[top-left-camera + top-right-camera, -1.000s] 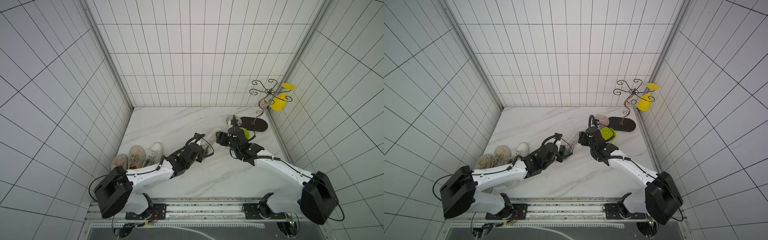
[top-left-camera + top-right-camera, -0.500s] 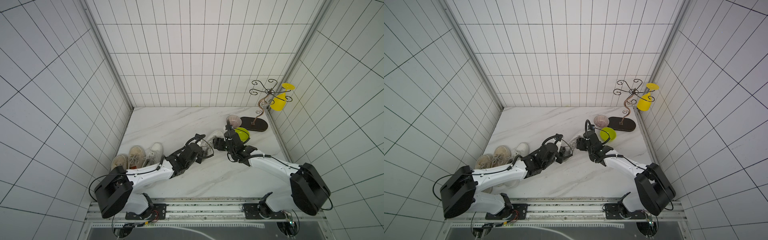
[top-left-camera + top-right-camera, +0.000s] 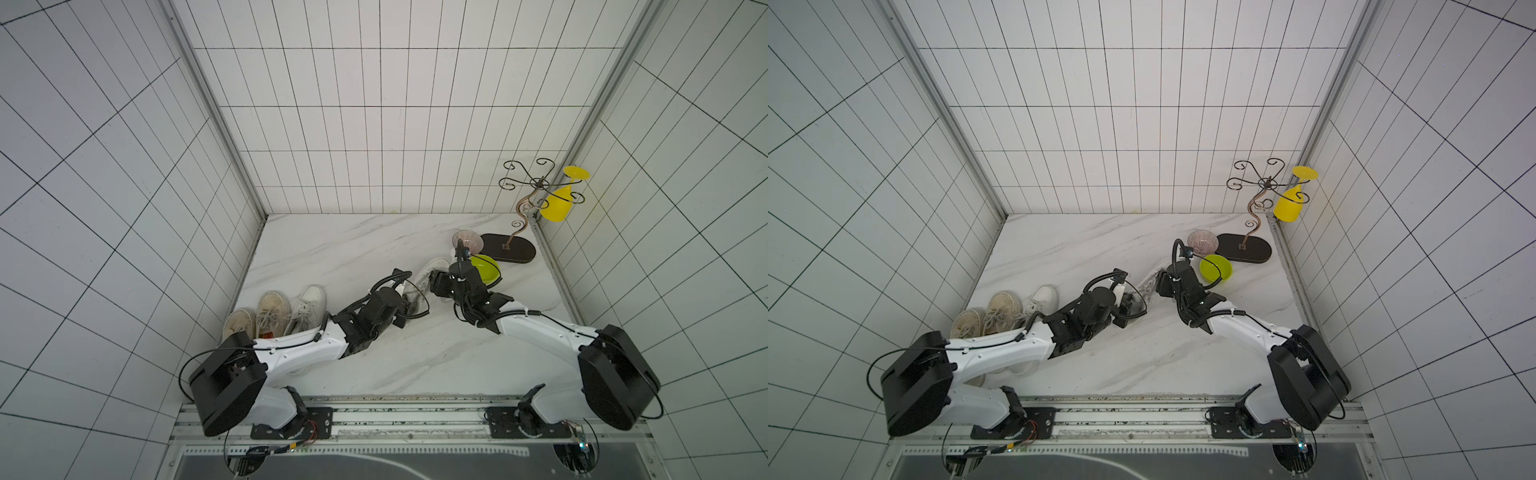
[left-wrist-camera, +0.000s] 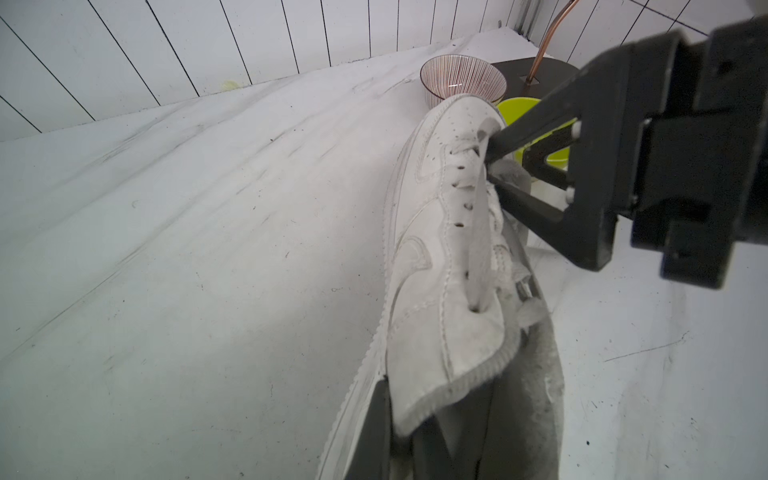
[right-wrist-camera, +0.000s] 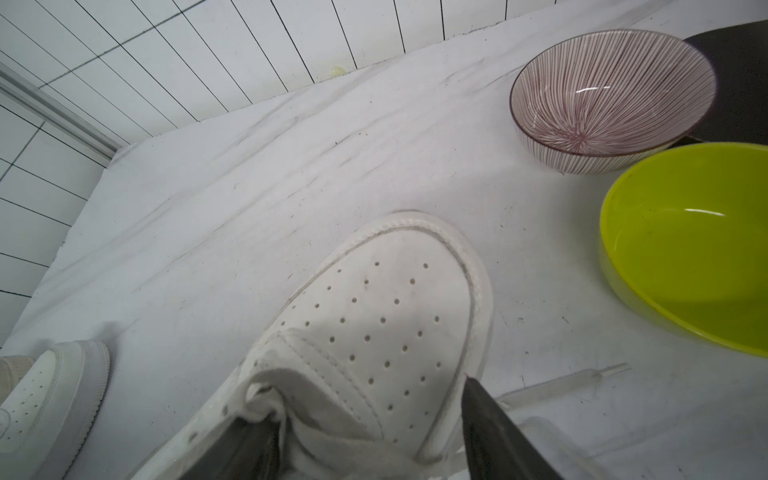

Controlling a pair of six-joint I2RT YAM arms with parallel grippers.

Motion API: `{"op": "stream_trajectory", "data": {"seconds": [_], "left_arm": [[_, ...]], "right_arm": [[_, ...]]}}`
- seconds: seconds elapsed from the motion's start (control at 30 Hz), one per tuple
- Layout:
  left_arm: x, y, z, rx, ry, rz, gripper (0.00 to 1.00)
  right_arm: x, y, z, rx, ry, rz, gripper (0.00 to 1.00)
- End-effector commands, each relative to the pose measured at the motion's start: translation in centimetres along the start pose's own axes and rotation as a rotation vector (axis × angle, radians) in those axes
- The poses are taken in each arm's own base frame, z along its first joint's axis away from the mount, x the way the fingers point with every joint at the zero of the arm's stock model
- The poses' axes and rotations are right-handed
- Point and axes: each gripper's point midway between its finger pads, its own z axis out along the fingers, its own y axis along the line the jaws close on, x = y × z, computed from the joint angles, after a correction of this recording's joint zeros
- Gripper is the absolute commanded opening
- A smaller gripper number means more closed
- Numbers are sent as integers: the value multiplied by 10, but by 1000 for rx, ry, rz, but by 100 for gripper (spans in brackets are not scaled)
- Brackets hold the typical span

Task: Remove the insole from the shoe
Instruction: Untie the shoelace on the shoe.

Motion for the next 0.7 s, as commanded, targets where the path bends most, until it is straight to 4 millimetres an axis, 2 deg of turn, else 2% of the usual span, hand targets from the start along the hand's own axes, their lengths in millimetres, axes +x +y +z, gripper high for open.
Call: {"op": "stream_trajectory", "data": {"seconds": [0.0,0.07,0.2,0.33,0.4,0.5,0.6,0.67], "left_arm": [[-47,-27,-5,70,-124,-18,0],[-44,-25,1,44,-95,-6,0],[-40,-24,7,24,-66,-4,0],[-41,-24,5,32,-76,-9,0],[-40,-30,5,66,-77,-9,0],[-42,-44,-1,156,-93,0,0],[-46,-55,-10,237,-125,11,0],[-45,-56,-9,239,-124,15,0]], "right_arm": [[-33,-10,-11,-30,-116,48,66],[-28,1,-14,-87,-78,30,68],[4,11,-12,-147,28,3,70],[26,2,-10,-111,63,-14,71],[24,-5,-10,-79,42,-11,72],[11,-12,-10,-35,-12,2,75],[-5,-10,-5,-68,-40,58,76],[-14,-10,-1,-83,-47,87,78]]}}
